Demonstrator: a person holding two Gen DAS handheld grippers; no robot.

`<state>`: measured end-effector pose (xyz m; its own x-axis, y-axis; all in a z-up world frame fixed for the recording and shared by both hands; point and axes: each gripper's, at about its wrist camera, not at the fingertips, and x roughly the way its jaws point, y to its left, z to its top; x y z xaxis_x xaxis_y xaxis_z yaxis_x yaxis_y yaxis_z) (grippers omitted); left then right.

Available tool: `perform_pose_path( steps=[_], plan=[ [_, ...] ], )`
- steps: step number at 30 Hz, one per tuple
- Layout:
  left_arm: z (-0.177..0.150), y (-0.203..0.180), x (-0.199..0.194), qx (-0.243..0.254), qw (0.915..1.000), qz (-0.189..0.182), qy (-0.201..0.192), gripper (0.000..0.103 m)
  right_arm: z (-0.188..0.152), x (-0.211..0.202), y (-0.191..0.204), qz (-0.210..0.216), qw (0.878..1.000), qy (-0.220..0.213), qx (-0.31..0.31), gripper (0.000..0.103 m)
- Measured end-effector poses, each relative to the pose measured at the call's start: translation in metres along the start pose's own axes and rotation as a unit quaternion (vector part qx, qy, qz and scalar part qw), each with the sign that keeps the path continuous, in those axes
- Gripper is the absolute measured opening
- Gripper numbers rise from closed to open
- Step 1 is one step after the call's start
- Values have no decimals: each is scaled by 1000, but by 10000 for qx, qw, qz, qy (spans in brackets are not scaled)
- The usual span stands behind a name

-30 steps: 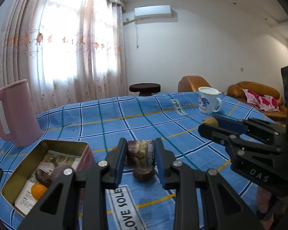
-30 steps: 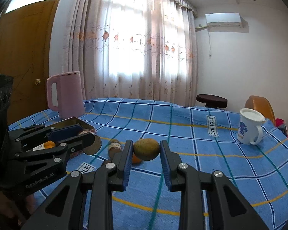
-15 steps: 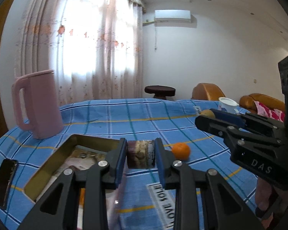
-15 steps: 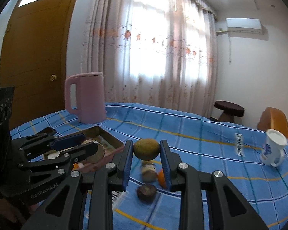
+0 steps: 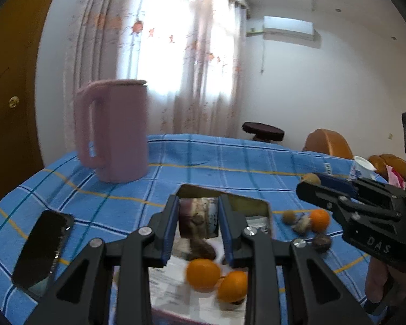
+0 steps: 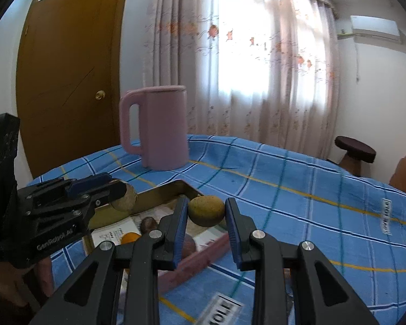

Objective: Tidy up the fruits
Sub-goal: 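Carry the wrapped cylinder and kiwi over the tin box with both tools, then open both tools to drop the wrapped cylinder and kiwi into the tin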

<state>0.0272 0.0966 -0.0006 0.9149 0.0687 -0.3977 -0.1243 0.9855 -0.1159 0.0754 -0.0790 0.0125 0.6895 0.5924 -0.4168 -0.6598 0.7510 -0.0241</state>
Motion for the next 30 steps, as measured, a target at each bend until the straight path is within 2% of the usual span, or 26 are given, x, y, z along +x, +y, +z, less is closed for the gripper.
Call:
perform_pose_path(
  steps=[11, 23, 25, 26, 27, 28, 30],
  plan=[
    [-21, 23, 4, -153, 9992, 116, 356, 30, -11, 36, 46, 424, 9977, 435, -310, 30],
    [-22, 29, 8, -205, 9981, 211, 541, 31, -26, 57, 62, 606, 9934, 892, -386, 30],
    [-22, 28, 8, -200, 9982, 207, 521, 36, -28, 58, 61, 629, 9928, 951, -357, 32],
    [-22, 28, 8, -186, 9983, 211, 515, 38, -29, 58, 60, 601, 9928, 969, -355, 39],
    [-22, 26, 7, -161, 9983, 216, 513, 44, -30, 57, 59, 531, 9933, 964, -355, 49],
    [-22, 26, 7, -166, 9984, 227, 496, 53, -30, 55, 57, 491, 9938, 944, -336, 53],
    [-22, 24, 3, -211, 9987, 229, 416, 64, -30, 48, 51, 464, 9945, 906, -251, 56]
  ],
)
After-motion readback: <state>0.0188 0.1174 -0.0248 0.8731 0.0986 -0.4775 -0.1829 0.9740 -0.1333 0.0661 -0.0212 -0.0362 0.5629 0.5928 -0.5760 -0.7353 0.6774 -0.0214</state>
